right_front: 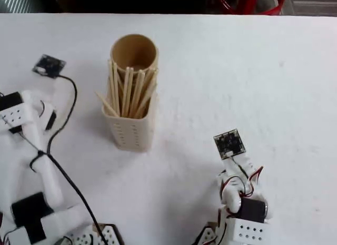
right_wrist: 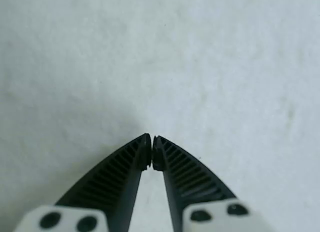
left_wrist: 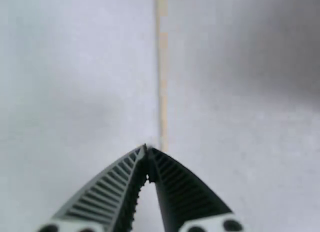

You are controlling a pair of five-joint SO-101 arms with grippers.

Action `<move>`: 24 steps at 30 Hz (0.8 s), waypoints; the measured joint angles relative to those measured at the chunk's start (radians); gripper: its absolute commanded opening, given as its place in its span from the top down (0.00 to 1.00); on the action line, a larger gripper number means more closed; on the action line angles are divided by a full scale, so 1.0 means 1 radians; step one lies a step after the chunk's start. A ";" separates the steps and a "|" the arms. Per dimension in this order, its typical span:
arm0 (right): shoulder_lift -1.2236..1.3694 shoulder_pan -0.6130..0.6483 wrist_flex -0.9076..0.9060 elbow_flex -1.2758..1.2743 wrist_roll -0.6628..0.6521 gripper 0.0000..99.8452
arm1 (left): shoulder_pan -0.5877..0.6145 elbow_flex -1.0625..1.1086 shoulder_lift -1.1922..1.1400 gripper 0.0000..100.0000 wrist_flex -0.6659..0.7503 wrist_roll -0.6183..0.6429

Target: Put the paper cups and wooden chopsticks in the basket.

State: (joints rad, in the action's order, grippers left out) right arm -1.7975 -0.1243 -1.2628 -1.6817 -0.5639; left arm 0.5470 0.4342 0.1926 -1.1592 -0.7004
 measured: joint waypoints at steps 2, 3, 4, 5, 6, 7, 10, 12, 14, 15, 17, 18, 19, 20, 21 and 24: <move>0.000 0.000 0.000 0.000 0.000 0.98 | 0.005 0.000 0.017 0.83 0.025 0.048; 0.000 0.000 0.000 0.000 0.000 0.98 | 0.005 0.000 0.017 0.83 0.029 0.074; 0.000 0.000 0.000 0.000 0.000 0.98 | 0.005 0.000 0.017 0.84 0.034 0.098; 0.000 0.000 0.000 0.000 0.000 0.98 | 0.005 0.000 0.017 0.86 0.038 0.117; 0.000 0.000 0.000 0.000 0.000 0.98 | 0.005 0.000 0.015 0.88 0.040 0.127; 0.000 0.000 0.000 0.000 0.000 0.98 | 0.003 0.000 0.006 0.90 0.041 0.133; 0.000 0.000 0.000 0.000 0.000 0.98 | 0.005 0.000 -0.035 0.86 0.086 0.132; 0.000 0.000 0.000 0.000 0.000 0.98 | 0.005 0.000 -0.072 0.80 0.121 0.078; 0.000 0.000 0.000 0.000 0.000 0.98 | 0.005 -0.017 -0.126 0.77 0.141 0.037; 0.000 0.000 0.000 0.000 0.000 0.98 | 0.005 -0.035 -0.157 0.78 0.143 0.028; 0.000 0.000 0.000 0.000 0.000 0.98 | 0.005 -0.092 -0.230 0.80 0.144 0.015; 0.000 0.000 0.000 0.000 0.000 0.98 | 0.005 -0.124 -0.273 0.81 0.144 0.011; 0.000 0.000 0.000 0.000 0.000 0.98 | 0.005 -0.160 -0.321 0.82 0.144 -0.002; 0.000 0.000 0.000 0.000 0.000 0.98 | 0.005 -0.193 -0.368 0.82 0.143 -0.017; 0.000 0.000 0.000 0.000 0.000 0.98 | 0.005 -0.229 -0.419 0.82 0.137 -0.032; 0.000 0.000 0.000 0.000 0.000 0.98 | 0.005 -0.331 -0.562 0.82 0.109 -0.057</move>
State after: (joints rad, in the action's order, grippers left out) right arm -1.7975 -0.1243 -1.2628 -1.6817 -0.5639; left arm 0.5516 0.1028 -0.3690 -1.0503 -0.7572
